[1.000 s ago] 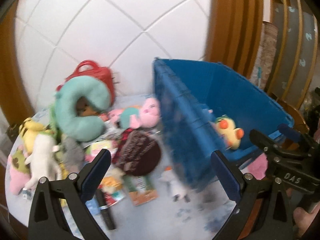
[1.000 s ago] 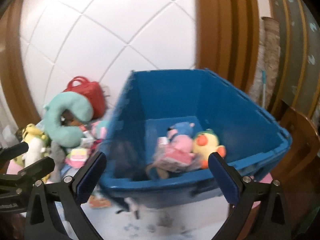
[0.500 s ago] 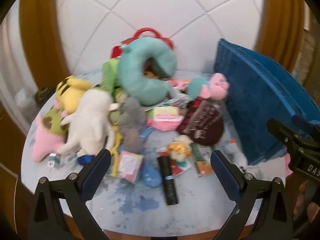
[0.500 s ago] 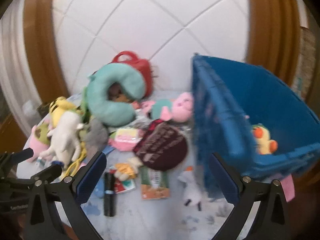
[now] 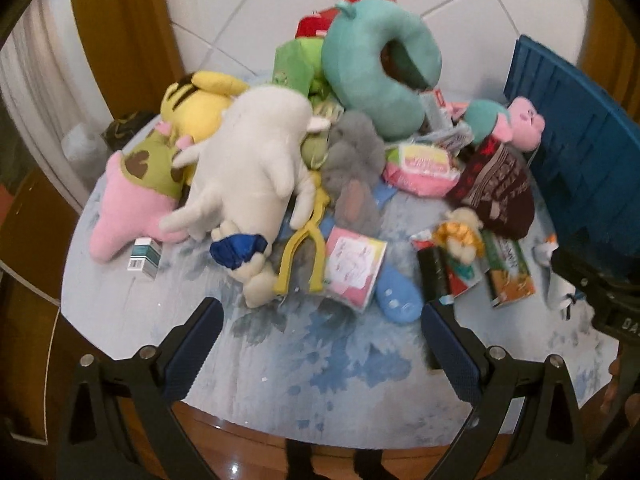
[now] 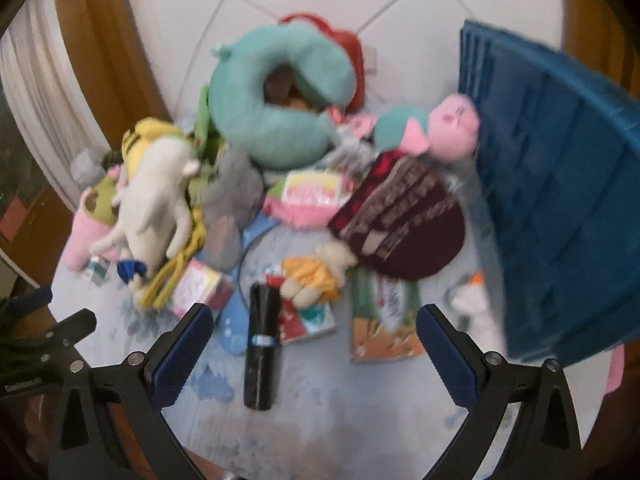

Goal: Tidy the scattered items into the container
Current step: 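Move both grippers back over the remaining items on the table, then grasp the pink Kotex pad packet with the left gripper while the right grasps the black bag roll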

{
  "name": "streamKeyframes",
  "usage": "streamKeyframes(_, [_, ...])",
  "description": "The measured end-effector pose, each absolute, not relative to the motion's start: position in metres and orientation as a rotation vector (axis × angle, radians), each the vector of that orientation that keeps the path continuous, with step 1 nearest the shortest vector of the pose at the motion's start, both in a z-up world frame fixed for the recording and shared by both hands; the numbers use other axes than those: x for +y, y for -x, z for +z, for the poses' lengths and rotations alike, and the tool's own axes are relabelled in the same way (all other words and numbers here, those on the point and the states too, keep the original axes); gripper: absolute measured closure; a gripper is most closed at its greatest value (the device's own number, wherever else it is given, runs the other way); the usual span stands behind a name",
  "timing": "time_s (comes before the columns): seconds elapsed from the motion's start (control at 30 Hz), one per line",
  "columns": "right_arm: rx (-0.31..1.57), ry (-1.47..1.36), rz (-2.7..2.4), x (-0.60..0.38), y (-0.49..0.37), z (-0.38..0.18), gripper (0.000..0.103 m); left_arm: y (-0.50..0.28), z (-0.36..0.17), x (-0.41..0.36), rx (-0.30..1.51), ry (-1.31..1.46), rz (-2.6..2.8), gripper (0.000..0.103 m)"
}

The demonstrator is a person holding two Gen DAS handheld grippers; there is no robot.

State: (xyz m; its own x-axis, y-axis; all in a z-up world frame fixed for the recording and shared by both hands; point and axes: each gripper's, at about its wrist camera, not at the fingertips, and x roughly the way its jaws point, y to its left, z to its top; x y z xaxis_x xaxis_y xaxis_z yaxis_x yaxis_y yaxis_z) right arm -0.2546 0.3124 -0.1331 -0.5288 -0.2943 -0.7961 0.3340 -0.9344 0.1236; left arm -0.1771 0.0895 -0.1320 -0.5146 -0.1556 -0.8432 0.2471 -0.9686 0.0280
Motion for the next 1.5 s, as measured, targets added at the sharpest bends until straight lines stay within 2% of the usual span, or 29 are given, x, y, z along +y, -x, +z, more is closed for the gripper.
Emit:
streamKeyframes(0.47, [-0.062, -1.568, -2.584, 0.26, 0.243, -0.206, 0.0, 0.216, -0.198, 0.046, -0.015, -1.665, -2.672, 0.002])
streamKeyframes(0.6, [-0.032, -1.633, -2.64, 0.258, 0.235, -0.218, 0.0, 0.229, -0.213, 0.053, -0.006, -1.731, -2.701, 0.01])
streamKeyframes(0.73, [-0.023, -1.668, -2.671, 0.265, 0.234, -0.225, 0.001, 0.243, -0.226, 0.071, 0.003, -1.783, -2.733, 0.011])
streamKeyframes(0.87, [-0.025, -1.703, -2.663, 0.27, 0.239, -0.234, 0.017, 0.26, -0.247, 0.079, 0.018, -1.818, -2.71, 0.01])
streamKeyframes(0.93, [-0.022, -1.714, -2.642, 0.269, 0.244, -0.241, 0.022, 0.269, -0.258, 0.078, 0.027, -1.833, -2.684, 0.01])
streamKeyframes(1.0, [-0.018, -1.714, -2.617, 0.264, 0.249, -0.248, 0.035, 0.275, -0.268, 0.073, 0.025, -1.843, -2.659, 0.011])
streamKeyframes(1.03, [-0.026, -1.715, -2.603, 0.262, 0.251, -0.252, 0.037, 0.276, -0.272, 0.071, 0.019, -1.842, -2.652, 0.011])
streamKeyframes(1.17, [-0.05, -1.681, -2.566, 0.25, 0.259, -0.258, 0.038, 0.283, -0.277, 0.066, 0.056, -1.848, -2.651, 0.01])
streamKeyframes(1.3, [-0.021, -1.696, -2.539, 0.238, 0.271, -0.266, 0.033, 0.289, -0.283, 0.071, 0.019, -1.861, -2.652, 0.011])
streamKeyframes(1.33, [-0.008, -1.698, -2.53, 0.235, 0.272, -0.269, 0.033, 0.289, -0.284, 0.071, 0.041, -1.874, -2.656, 0.012])
streamKeyframes(1.37, [-0.002, -1.704, -2.518, 0.233, 0.273, -0.272, 0.035, 0.29, -0.286, 0.071, 0.062, -1.887, -2.659, 0.021])
streamKeyframes(1.4, [-0.007, -1.709, -2.505, 0.232, 0.274, -0.275, 0.045, 0.29, -0.287, 0.07, 0.087, -1.901, -2.662, 0.033])
streamKeyframes(1.47, [-0.012, -1.72, -2.485, 0.229, 0.273, -0.28, 0.061, 0.287, -0.287, 0.07, 0.098, -1.906, -2.662, 0.034])
streamKeyframes(1.5, [-0.014, -1.725, -2.474, 0.228, 0.273, -0.283, 0.062, 0.284, -0.286, 0.071, 0.081, -1.897, -2.662, 0.034])
